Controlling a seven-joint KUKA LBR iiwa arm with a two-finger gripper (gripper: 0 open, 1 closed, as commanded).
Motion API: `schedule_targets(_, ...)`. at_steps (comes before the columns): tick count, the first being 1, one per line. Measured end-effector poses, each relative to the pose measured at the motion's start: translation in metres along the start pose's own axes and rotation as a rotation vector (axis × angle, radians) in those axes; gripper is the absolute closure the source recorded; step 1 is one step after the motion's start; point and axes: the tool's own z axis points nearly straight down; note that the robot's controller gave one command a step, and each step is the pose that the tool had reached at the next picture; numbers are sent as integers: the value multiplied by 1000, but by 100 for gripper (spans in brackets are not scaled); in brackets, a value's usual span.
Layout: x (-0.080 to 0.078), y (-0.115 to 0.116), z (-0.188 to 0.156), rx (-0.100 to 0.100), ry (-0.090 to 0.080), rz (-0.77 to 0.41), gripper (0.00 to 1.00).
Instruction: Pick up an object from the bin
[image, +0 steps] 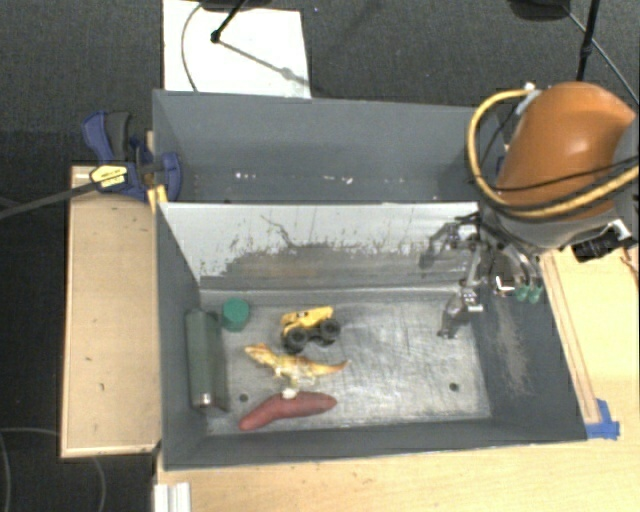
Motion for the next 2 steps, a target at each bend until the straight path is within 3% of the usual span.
schedule_targets(1, -1, 0, -5, 0, -9, 0, 0)
schedule_targets(2, -20, 80, 144, -1, -4, 41, 100)
